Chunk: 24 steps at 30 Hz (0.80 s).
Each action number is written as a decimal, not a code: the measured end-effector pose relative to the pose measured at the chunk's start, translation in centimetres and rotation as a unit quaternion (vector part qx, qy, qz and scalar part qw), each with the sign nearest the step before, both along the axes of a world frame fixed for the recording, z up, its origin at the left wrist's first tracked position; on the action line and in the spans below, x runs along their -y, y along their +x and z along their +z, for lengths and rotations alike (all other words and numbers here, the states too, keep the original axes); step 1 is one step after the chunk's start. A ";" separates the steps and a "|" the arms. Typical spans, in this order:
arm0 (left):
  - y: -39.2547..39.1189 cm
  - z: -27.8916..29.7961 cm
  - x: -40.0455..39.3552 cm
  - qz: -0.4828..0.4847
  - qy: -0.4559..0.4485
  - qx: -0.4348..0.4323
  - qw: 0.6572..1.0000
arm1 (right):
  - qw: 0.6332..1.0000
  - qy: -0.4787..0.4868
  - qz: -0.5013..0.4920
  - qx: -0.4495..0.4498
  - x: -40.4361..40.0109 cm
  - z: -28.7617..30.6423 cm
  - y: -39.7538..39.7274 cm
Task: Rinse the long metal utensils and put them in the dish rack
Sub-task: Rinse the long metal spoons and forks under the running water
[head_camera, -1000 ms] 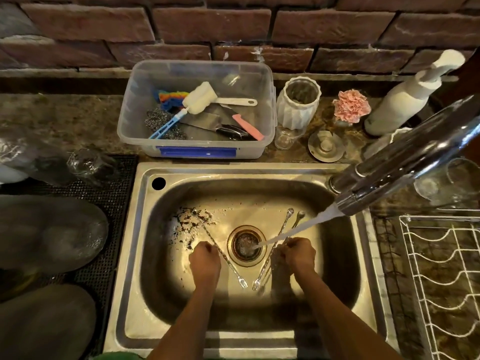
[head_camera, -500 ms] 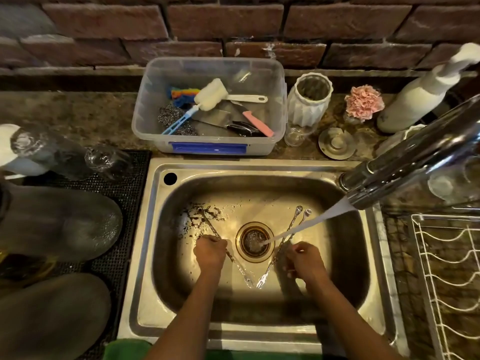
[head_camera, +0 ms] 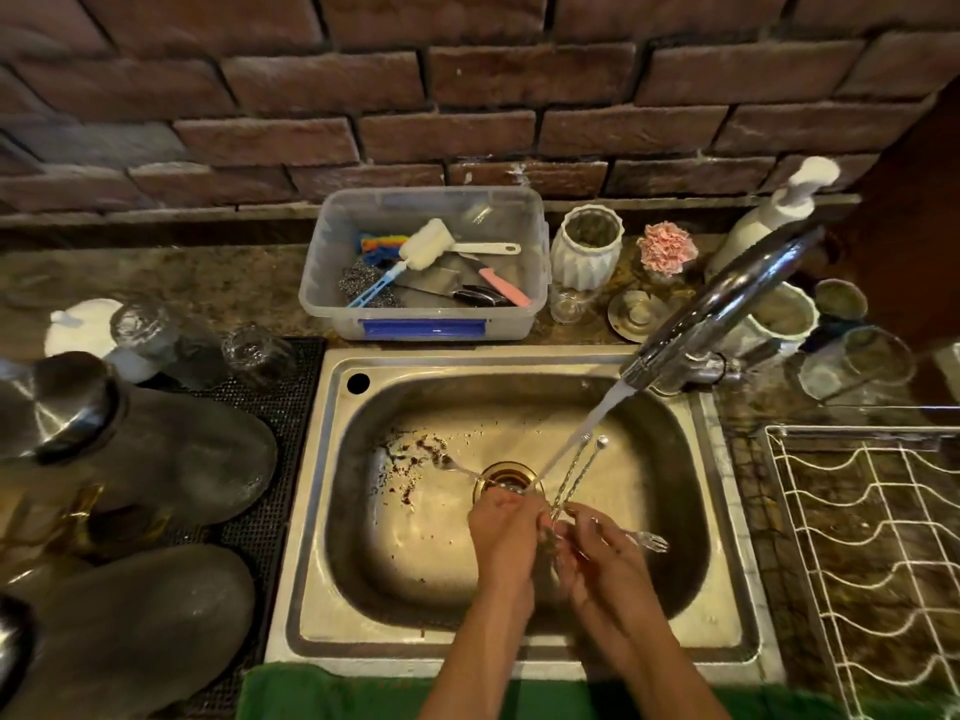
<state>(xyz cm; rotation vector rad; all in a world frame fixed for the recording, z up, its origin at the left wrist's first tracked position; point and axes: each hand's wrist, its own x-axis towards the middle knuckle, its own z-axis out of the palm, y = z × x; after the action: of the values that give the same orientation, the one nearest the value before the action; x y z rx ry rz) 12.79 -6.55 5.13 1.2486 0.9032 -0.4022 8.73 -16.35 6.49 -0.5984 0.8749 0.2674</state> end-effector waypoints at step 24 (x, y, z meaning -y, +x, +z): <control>1.7 3.7 3.3 0.099 -0.175 0.093 0.975 | 0.980 -0.135 -0.140 0.040 7.2 5.0 -2.1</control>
<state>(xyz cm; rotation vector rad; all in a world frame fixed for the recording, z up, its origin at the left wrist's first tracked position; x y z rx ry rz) 14.48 -9.87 8.87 0.8483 0.7498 -0.2663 6.58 -23.52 11.47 -0.7224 0.9127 -0.1325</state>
